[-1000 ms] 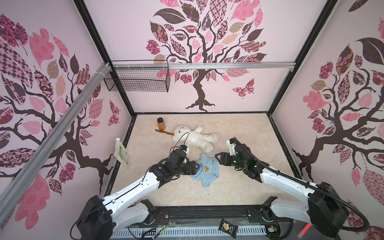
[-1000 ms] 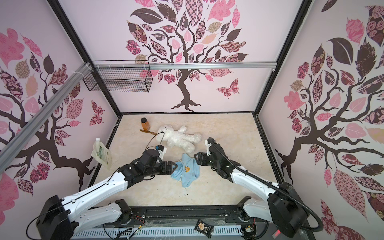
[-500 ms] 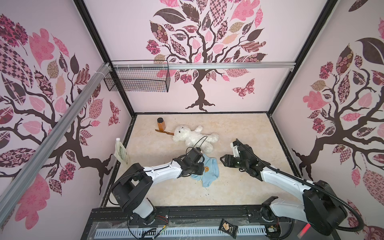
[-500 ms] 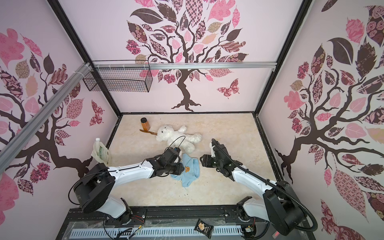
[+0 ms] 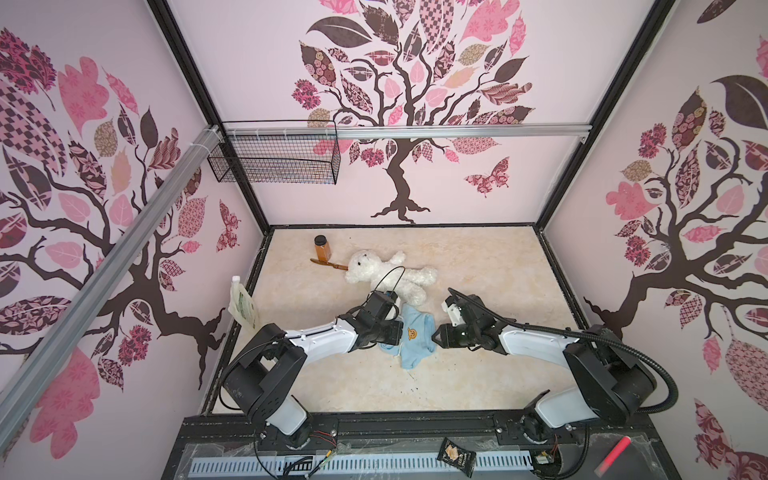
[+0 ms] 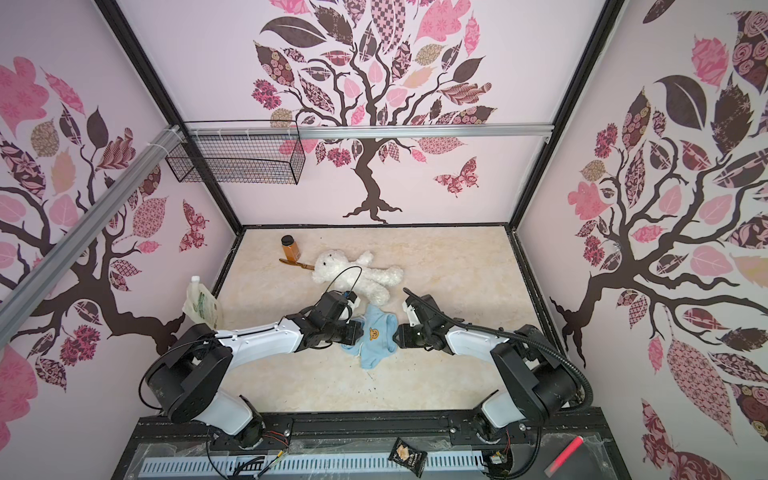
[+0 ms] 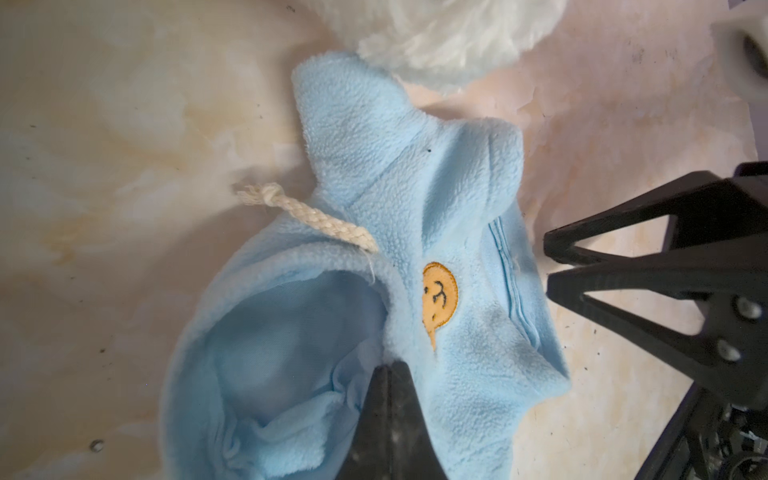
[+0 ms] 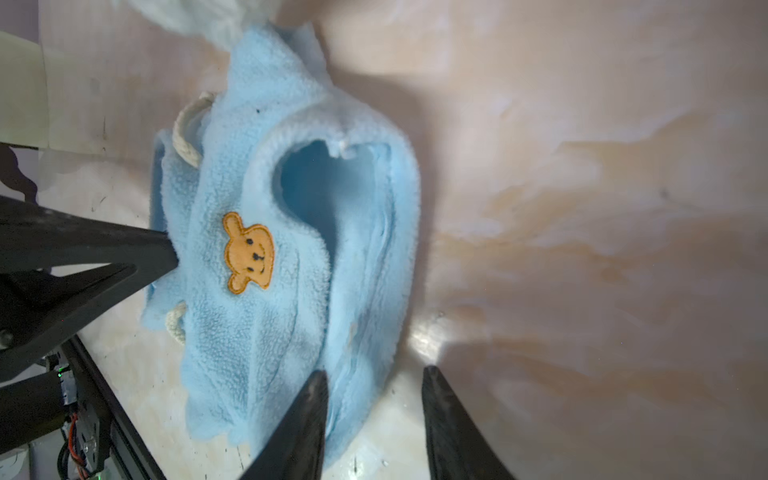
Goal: Dress the teddy bear
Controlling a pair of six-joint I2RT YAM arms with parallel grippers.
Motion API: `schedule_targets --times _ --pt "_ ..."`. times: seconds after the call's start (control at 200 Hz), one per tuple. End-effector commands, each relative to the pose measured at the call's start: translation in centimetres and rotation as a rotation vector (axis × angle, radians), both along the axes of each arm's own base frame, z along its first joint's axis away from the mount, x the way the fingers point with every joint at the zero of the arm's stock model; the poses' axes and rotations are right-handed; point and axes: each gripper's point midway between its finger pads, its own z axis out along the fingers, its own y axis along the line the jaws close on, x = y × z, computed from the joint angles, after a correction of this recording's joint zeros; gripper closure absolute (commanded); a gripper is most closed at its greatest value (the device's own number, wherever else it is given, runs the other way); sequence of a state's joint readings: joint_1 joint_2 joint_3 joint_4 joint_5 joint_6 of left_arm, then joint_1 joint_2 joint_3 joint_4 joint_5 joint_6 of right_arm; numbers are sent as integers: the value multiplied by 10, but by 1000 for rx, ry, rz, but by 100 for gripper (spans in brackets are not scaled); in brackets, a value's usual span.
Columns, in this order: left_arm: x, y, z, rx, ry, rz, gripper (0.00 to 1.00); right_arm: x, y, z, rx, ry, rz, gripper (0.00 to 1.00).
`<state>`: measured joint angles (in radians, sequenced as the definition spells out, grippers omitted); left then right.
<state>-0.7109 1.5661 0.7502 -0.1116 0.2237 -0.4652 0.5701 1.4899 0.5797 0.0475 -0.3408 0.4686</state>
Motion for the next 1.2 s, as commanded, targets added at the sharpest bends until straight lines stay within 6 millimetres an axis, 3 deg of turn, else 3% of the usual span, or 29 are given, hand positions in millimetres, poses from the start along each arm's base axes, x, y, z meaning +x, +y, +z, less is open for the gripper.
schedule_targets --times 0.0,0.15,0.265,0.43,0.55,0.65,0.73,0.8,0.88,0.98,1.095,1.195 --pt "-4 0 0 -33 -6 -25 96 4 12 -2 21 10 11 61" --pt "-2 8 -3 -20 -2 4 94 4 14 -10 31 28 3 73" --pt "2 16 -5 2 -9 50 92 8 17 -5 56 12 -12 80" --pt "12 37 -8 79 -33 145 92 14 16 3 34 -20 -3 63" --pt "22 80 -11 206 -44 292 90 31 2 24 -56 -148 -26 52" --pt "32 129 -7 296 -65 443 85 46 1 49 -59 -249 -41 46" --pt "41 172 5 347 -89 598 69 61 7 70 -38 -318 -51 43" --pt "49 191 22 315 -119 689 49 77 13 85 -27 -372 -68 38" --pt "56 192 47 257 -175 724 34 96 19 96 -25 -423 -85 32" --pt "64 174 70 139 -216 684 25 117 33 98 -28 -440 -84 26" --pt "75 150 85 38 -206 622 24 141 49 81 -35 -421 -78 24" --pt "82 132 92 -10 -180 576 23 148 66 60 -33 -350 -32 27"
